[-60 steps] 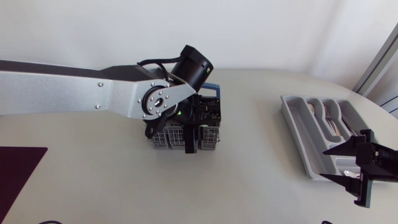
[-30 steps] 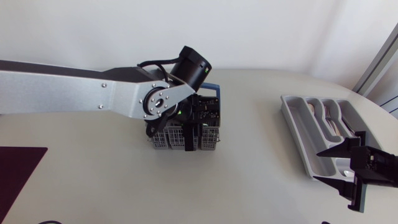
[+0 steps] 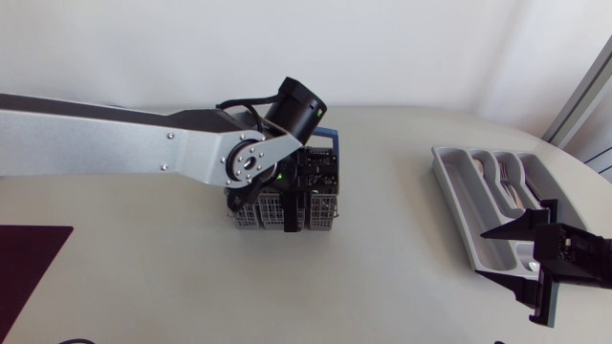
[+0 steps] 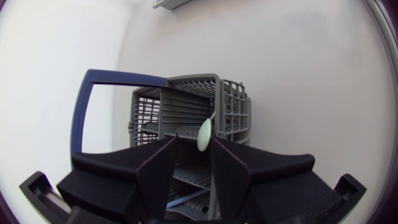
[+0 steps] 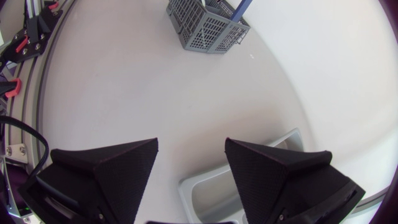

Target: Sort the cutlery from the basket into the organizer compartments.

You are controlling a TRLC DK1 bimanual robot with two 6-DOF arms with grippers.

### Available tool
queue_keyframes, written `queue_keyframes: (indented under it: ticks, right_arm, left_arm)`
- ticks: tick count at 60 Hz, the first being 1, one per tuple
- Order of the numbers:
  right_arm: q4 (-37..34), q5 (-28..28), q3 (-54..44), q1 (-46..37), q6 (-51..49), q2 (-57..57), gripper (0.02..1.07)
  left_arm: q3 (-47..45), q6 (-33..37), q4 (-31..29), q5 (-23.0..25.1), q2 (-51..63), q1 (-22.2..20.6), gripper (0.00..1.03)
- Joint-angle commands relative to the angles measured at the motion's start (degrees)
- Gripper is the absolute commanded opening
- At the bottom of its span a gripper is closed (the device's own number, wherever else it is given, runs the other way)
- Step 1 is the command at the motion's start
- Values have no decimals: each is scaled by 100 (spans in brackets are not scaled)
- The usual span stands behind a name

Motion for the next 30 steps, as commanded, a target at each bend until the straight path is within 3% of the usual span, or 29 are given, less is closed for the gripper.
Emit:
queue_keyframes:
  ticks: [1,30]
  right_arm:
    - [8,-49,-167,50,109,-47,81]
    - [8,-49,-317,296,276,-267,81]
  left_arm:
    - [-99,200,58,-47,134,-22,34]
    - [-29,446,181,-91,230,-110,24]
